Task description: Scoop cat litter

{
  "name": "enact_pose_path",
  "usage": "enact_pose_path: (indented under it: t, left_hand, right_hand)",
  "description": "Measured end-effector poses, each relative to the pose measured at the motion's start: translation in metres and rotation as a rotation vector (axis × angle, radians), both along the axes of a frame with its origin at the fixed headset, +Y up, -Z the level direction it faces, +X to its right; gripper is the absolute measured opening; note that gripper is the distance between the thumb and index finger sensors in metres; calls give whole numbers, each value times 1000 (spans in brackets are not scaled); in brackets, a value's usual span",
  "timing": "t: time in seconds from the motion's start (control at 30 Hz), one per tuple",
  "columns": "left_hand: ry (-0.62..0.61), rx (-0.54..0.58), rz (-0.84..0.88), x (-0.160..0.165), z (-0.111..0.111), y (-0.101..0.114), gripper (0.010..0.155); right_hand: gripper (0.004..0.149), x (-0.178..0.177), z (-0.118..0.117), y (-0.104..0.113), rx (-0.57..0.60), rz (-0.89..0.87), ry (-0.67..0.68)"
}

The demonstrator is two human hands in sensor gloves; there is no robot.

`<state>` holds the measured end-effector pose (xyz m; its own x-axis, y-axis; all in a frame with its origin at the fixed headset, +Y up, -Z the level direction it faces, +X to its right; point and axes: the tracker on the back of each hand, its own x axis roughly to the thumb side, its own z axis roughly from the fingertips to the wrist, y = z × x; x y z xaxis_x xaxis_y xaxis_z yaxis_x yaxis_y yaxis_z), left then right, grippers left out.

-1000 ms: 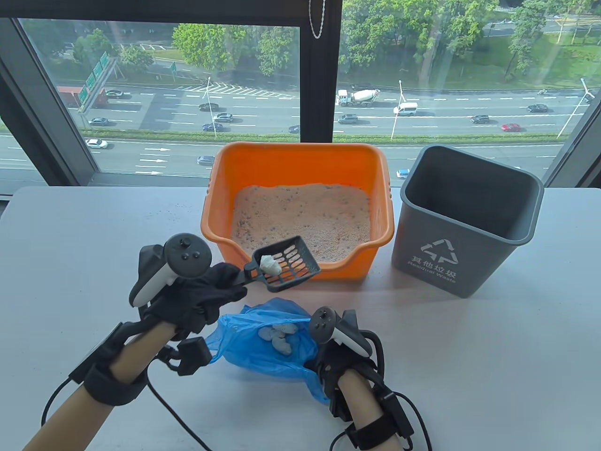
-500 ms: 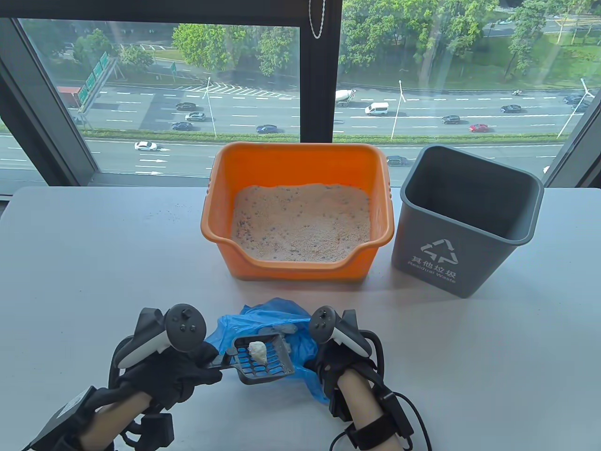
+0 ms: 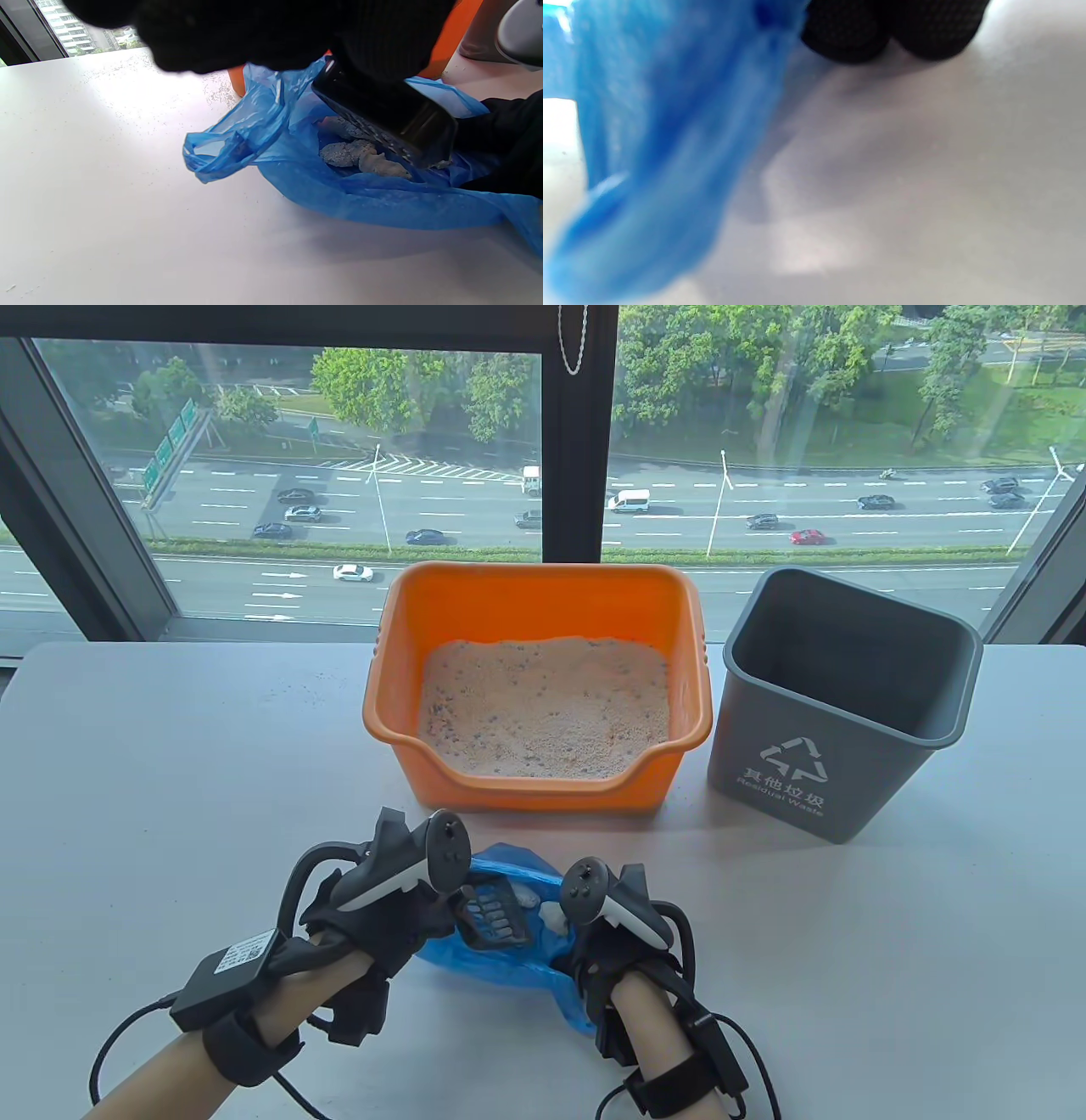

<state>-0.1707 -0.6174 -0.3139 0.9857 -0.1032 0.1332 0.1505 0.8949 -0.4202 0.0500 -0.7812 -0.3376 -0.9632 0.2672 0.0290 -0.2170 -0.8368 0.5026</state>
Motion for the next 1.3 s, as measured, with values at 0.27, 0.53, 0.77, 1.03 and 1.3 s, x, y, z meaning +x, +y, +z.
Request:
enact_pose_path:
  t: [0.27,0.53,0.77,1.03,1.3]
  left_hand:
    - [81,-99,399,-78,29,16,59]
    - [313,88,743,-176,32,13,59]
    - [743,85,636,-237,-8,-59,60]
    - [962,45,382,-258,-26,-116,59]
    - [957,109,61,-247,-28,-137,58]
  right_hand:
    - [83,1,0,0,-4,5,-2]
    - [83,2,0,0,-11,7,-7]
    - [82,2,0,1,-13,10,2]
    - [74,11,8,21,-5,-109,5]
    - [64,41,22,55,-2,-296,-31]
